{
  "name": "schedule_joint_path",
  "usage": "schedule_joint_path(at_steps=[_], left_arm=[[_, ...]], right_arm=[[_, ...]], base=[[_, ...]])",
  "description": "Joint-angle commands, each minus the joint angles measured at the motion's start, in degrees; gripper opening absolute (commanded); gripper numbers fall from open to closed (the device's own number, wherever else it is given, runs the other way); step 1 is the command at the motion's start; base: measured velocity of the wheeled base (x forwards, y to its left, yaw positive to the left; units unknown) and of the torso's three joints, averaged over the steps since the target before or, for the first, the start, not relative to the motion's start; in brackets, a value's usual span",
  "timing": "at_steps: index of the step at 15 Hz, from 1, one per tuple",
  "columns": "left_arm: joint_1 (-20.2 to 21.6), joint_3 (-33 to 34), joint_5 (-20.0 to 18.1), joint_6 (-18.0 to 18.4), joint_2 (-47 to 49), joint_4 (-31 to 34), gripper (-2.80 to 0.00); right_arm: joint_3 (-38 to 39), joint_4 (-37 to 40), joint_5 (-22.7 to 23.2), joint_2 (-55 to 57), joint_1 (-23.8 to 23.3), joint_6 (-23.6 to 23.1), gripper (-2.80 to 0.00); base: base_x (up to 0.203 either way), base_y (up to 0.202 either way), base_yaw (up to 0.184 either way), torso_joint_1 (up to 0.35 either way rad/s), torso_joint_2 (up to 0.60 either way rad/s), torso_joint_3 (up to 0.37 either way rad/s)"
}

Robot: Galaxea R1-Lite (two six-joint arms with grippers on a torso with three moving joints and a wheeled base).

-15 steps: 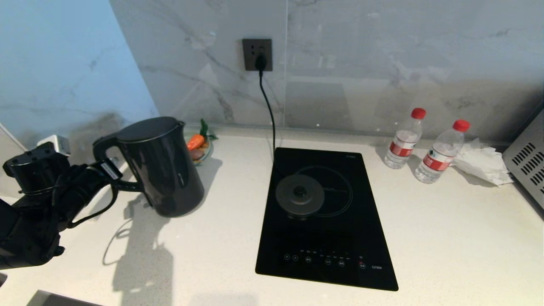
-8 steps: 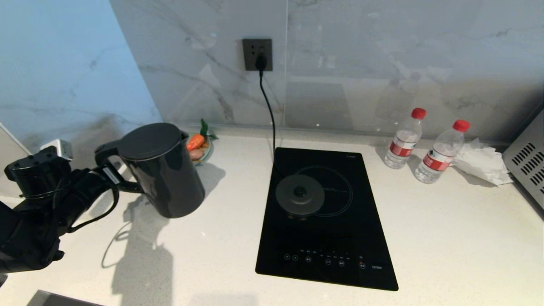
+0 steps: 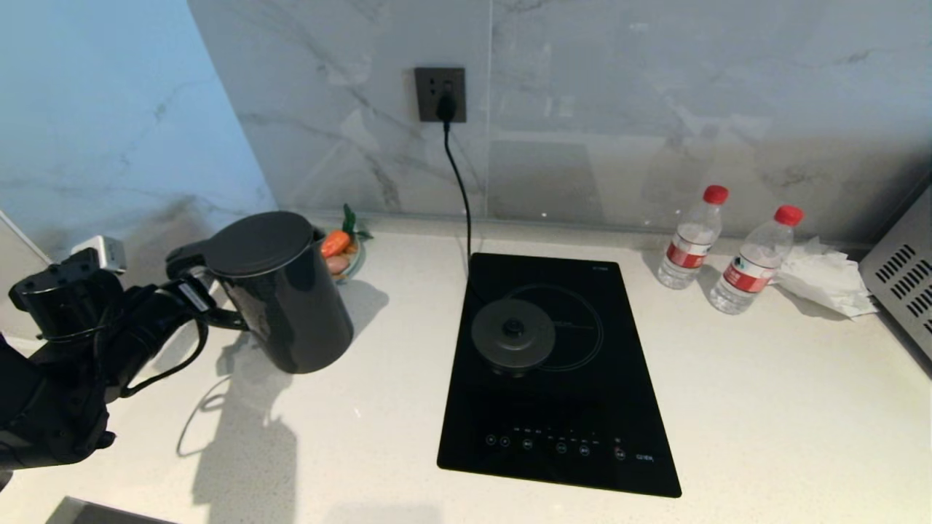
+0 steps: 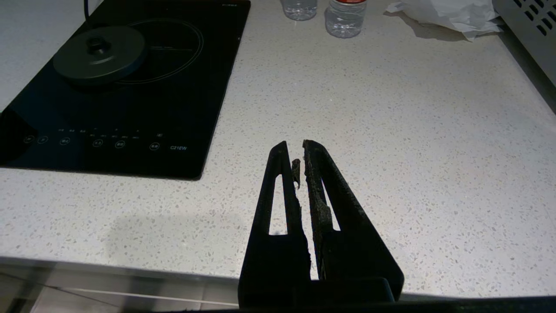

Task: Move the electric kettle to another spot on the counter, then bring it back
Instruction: Place it by the sink

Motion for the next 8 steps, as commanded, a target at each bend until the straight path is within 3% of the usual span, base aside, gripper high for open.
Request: schedule_joint_path(at_steps=[1, 8], left_arm=[[0.2, -0.2, 0.1, 0.1, 0.3, -0.2, 0.00], [3.3, 3.7, -1.3, 0.0, 2.3, -1.7, 0.00]], right_arm=[[0.0, 0.0, 0.0, 0.0, 0.0, 0.0, -2.80], [0.0, 0.0, 0.0, 0.0, 0.0, 0.0, -2.80]], base=[[0.000, 0.000, 0.000, 0.000, 0.00, 0.000], [0.000, 0.000, 0.000, 0.000, 0.00, 0.000]])
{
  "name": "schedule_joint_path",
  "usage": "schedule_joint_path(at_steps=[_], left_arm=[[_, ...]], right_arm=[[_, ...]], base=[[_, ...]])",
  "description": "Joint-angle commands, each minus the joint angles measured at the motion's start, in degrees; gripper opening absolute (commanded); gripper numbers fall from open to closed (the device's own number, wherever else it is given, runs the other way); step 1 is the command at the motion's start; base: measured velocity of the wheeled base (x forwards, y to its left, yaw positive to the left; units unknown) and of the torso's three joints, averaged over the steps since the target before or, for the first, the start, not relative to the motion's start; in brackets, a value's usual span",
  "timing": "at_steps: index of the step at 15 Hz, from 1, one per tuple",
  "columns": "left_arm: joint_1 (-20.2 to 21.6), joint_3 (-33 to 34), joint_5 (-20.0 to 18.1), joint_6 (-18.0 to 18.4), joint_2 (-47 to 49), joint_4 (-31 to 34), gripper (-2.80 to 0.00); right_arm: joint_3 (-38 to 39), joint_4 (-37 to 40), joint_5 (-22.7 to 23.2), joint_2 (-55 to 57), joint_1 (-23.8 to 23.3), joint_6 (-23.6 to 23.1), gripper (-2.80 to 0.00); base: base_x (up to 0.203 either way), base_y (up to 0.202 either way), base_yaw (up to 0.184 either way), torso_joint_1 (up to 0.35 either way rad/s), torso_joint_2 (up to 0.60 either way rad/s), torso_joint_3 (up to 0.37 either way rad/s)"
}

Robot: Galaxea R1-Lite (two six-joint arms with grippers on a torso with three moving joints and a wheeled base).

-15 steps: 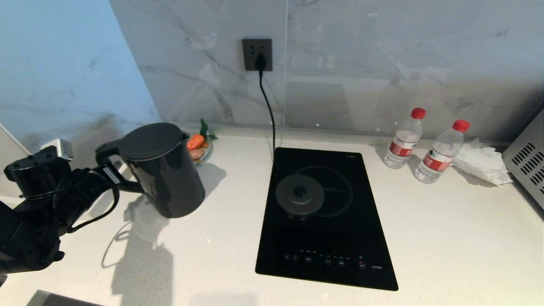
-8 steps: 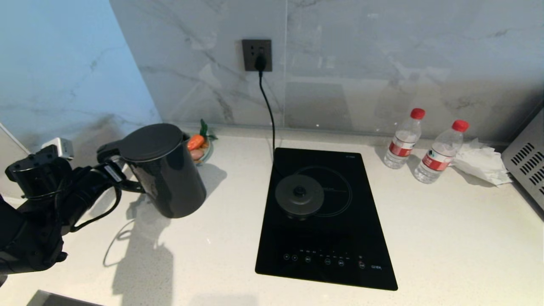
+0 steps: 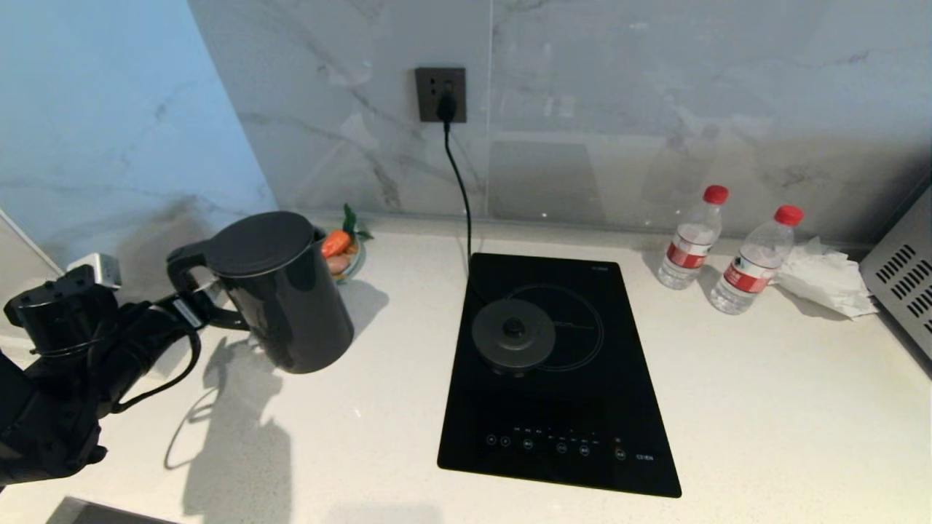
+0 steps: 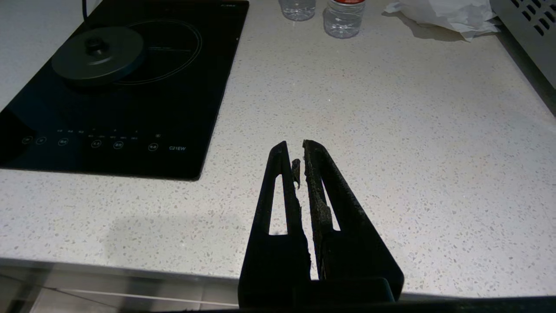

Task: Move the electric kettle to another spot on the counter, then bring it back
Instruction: Place it by the sink

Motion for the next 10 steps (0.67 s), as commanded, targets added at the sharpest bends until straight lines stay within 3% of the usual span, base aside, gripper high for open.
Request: schedule_joint_path(at_steps=[1, 4, 10], left_arm=[[2.1, 1.4, -1.1, -0.1, 2.2, -3.3, 0.00], [4.4, 3.5, -2.3, 0.4, 4.3, -8.9, 0.00], [7.1, 10.4, -5.9, 0.5, 4.1, -12.6, 0.00]], right_arm=[[0.0, 0.0, 0.0, 0.0, 0.0, -0.1, -2.80], [-0.1, 0.0, 0.0, 0.0, 0.0, 0.0, -2.80], [0.0, 0.0, 0.0, 0.0, 0.0, 0.0, -2.80]], base=[[0.000, 0.000, 0.000, 0.000, 0.00, 0.000], [0.000, 0.000, 0.000, 0.000, 0.00, 0.000], [0.000, 0.000, 0.000, 0.000, 0.00, 0.000]])
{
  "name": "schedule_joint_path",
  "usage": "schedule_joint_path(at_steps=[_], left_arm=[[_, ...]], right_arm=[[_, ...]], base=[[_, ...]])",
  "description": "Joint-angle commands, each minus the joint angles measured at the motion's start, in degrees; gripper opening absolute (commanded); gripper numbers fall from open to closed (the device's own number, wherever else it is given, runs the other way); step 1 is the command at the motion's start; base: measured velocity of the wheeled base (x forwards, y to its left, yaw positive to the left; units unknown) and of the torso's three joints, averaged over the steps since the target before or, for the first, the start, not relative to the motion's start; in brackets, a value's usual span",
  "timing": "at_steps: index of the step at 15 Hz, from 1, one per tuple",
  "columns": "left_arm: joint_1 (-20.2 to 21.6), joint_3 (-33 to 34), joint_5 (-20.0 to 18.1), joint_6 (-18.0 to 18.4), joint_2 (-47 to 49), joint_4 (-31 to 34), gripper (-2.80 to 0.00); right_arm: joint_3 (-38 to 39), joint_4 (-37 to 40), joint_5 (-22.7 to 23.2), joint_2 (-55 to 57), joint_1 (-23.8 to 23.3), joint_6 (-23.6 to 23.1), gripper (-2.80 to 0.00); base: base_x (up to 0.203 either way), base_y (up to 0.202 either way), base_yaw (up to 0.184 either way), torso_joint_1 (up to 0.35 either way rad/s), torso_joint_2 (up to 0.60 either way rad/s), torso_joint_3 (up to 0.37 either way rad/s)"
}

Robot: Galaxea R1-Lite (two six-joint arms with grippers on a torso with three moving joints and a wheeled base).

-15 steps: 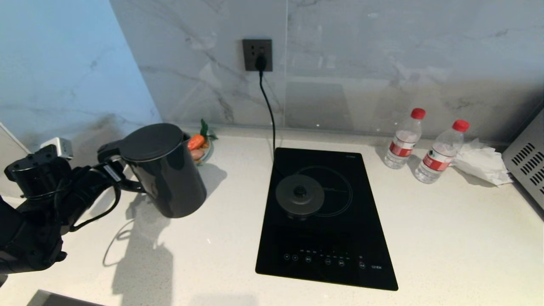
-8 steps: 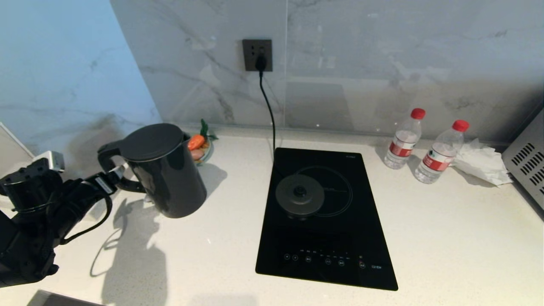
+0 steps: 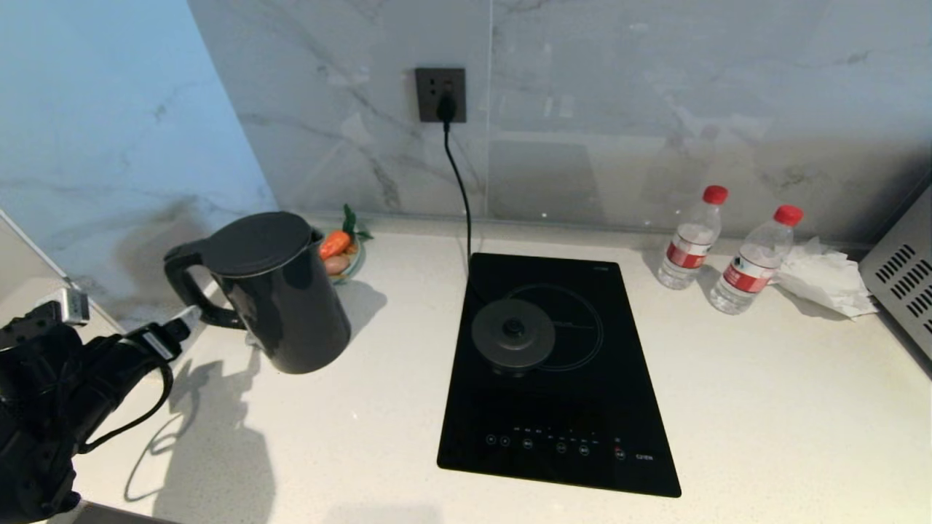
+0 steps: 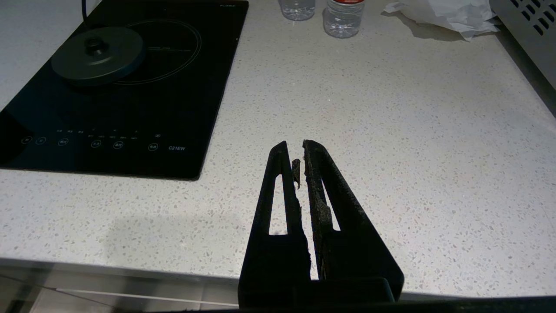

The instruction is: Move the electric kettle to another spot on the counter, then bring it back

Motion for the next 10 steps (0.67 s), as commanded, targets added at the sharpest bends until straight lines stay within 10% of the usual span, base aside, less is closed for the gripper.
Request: schedule_joint_path(at_steps=[1, 8, 9, 10], left_arm=[[0.4, 1.8, -0.5, -0.1, 0.2, -0.6, 0.00], [-0.3, 3.2, -1.0, -0.1, -4.8, -0.6, 0.00], [-0.8, 4.5, -1.7, -0.1, -6.0, -0.6, -2.80], [-1.9, 5.4, -2.0, -0.1, -6.4, -0.6, -2.80]], right_arm=[[-0.1, 0.0, 0.0, 0.0, 0.0, 0.0, -2.80], [0.0, 0.0, 0.0, 0.0, 0.0, 0.0, -2.80], [0.0, 0.0, 0.0, 0.0, 0.0, 0.0, -2.80], [-0.1, 0.0, 0.0, 0.0, 0.0, 0.0, -2.80]], base=[[0.000, 0.000, 0.000, 0.000, 0.00, 0.000], [0.000, 0.000, 0.000, 0.000, 0.00, 0.000], [0.000, 0.000, 0.000, 0.000, 0.00, 0.000], [0.000, 0.000, 0.000, 0.000, 0.00, 0.000]])
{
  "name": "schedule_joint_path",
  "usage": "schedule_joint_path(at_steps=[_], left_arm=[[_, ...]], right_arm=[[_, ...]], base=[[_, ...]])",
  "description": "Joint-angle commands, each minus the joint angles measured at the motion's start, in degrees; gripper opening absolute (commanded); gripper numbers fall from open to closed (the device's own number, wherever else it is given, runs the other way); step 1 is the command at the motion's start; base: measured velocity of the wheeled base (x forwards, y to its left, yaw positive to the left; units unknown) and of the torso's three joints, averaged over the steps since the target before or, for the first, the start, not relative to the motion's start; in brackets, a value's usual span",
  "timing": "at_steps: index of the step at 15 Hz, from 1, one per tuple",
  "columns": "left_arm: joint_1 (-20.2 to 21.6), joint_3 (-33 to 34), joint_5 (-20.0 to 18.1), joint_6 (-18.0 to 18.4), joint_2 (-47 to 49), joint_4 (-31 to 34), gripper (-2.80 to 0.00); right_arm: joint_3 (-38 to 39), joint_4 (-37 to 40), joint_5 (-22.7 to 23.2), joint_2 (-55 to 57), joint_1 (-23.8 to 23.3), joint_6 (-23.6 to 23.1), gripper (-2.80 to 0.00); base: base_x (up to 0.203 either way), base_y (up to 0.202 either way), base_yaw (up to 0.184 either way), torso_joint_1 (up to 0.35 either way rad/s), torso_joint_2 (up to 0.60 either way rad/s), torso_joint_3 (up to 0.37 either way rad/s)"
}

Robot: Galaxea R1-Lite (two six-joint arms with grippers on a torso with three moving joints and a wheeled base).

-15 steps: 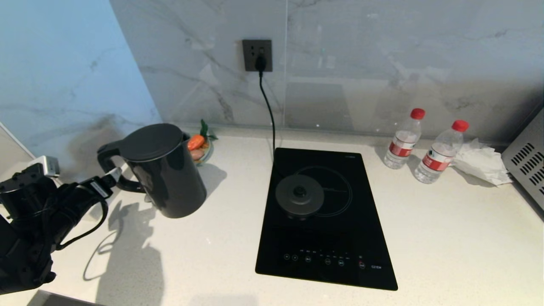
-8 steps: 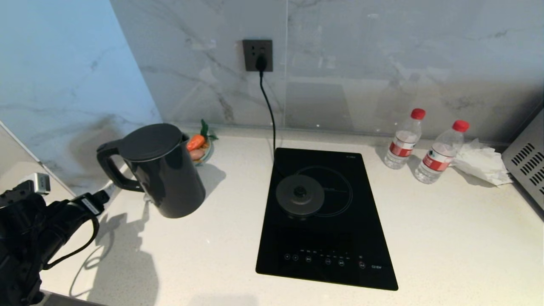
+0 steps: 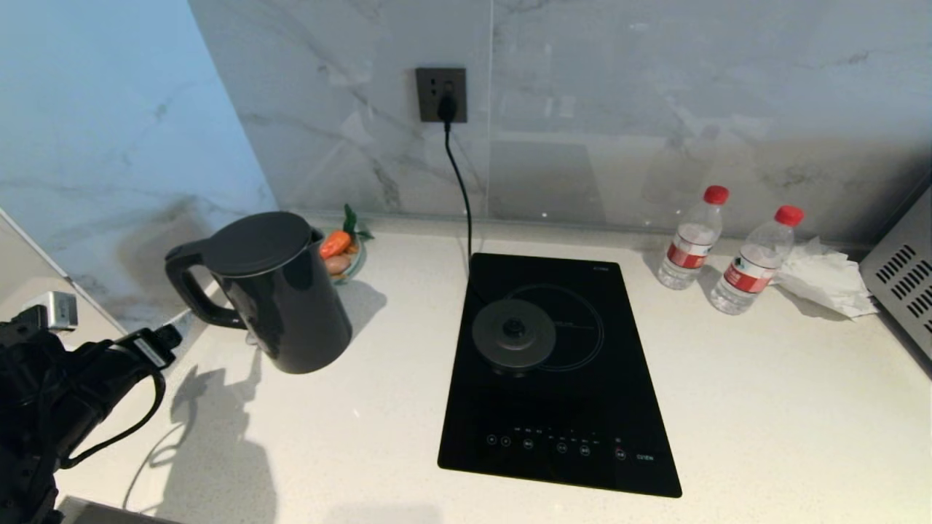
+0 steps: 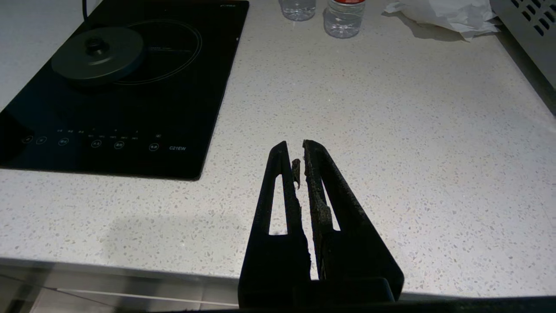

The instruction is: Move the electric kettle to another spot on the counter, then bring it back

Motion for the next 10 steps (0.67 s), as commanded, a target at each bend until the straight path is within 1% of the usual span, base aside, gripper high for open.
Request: schedule_joint_path(at_steps=[1, 2, 4, 5, 6, 7, 10], left_arm=[[-0.8, 3.0, -0.9, 0.0, -2.2, -0.5, -2.80], [-0.3, 5.0, -4.7, 0.4, -3.4, -0.5, -2.80], [4.0, 7.5, -18.2, 0.9, -9.0, -0.5, -2.80], [5.2, 8.4, -21.3, 0.9, -11.2, -0.5, -2.80], [5.5, 9.3, -22.7, 1.0, -13.1, -0.5, -2.80], [4.9, 10.0, -23.2, 1.0, -15.0, -0.5, -2.80], [-3.1, 10.5, -22.9, 0.7, -22.0, 0.1, -2.80]], right_arm=[[0.0, 0.0, 0.0, 0.0, 0.0, 0.0, -2.80], [0.0, 0.0, 0.0, 0.0, 0.0, 0.0, -2.80], [0.0, 0.0, 0.0, 0.0, 0.0, 0.0, -2.80], [0.0, 0.0, 0.0, 0.0, 0.0, -0.1, -2.80], [0.0, 0.0, 0.0, 0.0, 0.0, 0.0, -2.80], [0.0, 0.0, 0.0, 0.0, 0.0, 0.0, -2.80], [0.0, 0.0, 0.0, 0.0, 0.0, 0.0, -2.80]], base=[[0.000, 0.000, 0.000, 0.000, 0.00, 0.000], [0.000, 0.000, 0.000, 0.000, 0.00, 0.000], [0.000, 0.000, 0.000, 0.000, 0.00, 0.000], [0.000, 0.000, 0.000, 0.000, 0.00, 0.000], [0.000, 0.000, 0.000, 0.000, 0.00, 0.000], [0.000, 0.000, 0.000, 0.000, 0.00, 0.000], [0.000, 0.000, 0.000, 0.000, 0.00, 0.000]])
